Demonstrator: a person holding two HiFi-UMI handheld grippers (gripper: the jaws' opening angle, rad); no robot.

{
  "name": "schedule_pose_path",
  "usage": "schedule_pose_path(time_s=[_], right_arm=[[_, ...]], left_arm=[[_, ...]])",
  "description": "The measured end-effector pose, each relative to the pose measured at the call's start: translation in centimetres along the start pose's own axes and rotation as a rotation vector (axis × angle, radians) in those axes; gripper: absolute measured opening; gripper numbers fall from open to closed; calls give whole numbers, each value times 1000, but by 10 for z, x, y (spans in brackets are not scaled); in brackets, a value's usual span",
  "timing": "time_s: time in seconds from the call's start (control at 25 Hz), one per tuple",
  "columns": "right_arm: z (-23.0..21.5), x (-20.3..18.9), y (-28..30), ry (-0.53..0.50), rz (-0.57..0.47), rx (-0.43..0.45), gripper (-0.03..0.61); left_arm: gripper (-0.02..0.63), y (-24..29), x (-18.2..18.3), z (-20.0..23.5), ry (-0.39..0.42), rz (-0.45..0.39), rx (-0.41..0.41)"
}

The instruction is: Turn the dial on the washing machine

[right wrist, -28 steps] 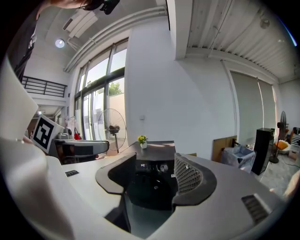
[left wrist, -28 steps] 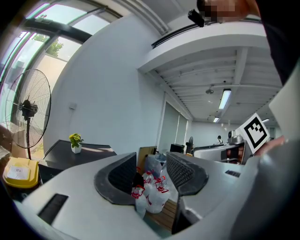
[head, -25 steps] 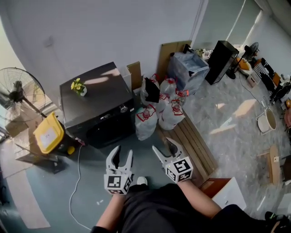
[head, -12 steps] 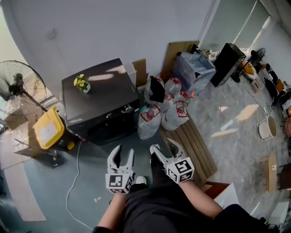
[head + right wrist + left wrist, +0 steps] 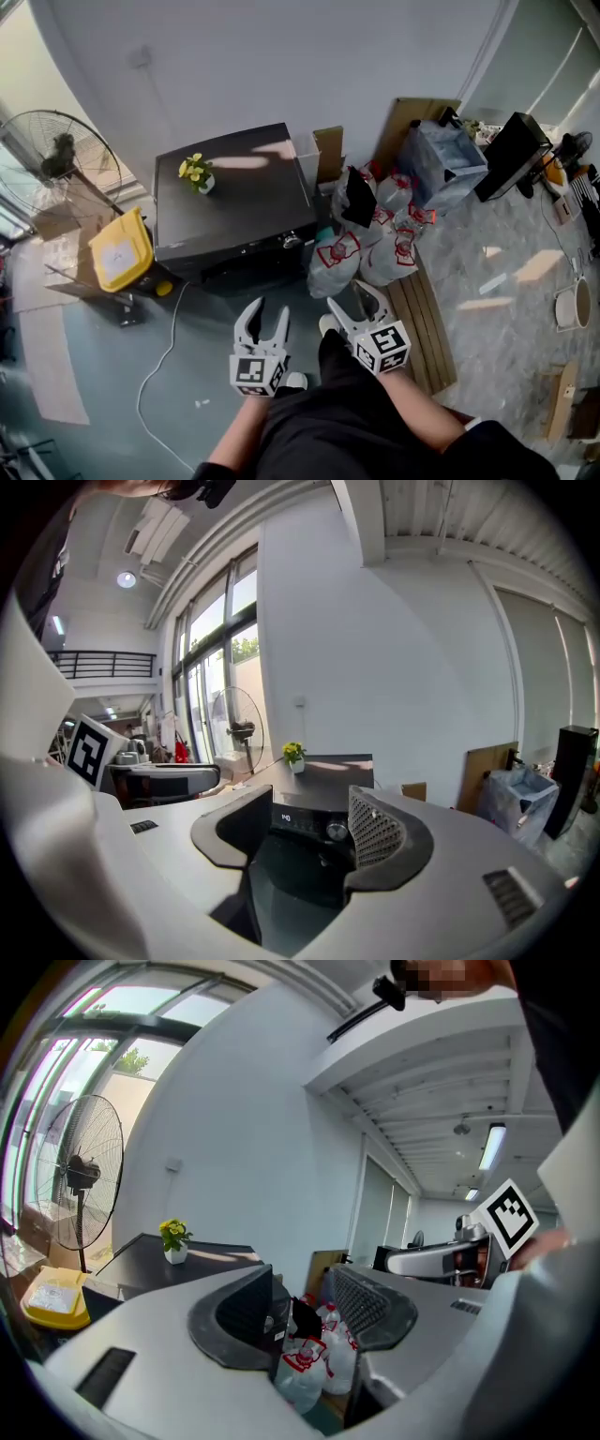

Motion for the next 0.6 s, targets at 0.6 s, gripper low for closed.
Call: schedule_pose_path(time_s=[0.6], right_arm=[[-108, 6, 99, -14, 49, 138, 222]], left_arm=[[179, 113, -19, 17, -41, 44, 163]])
Point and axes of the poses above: the fingertips, and each gripper's own axes: y forward along the fingers, z to its left, x out of its top, the point moved 8 cm from there along -y, backward along the fingers, and after that the axes turned 6 degrees about -y, right-handed, at the moved point
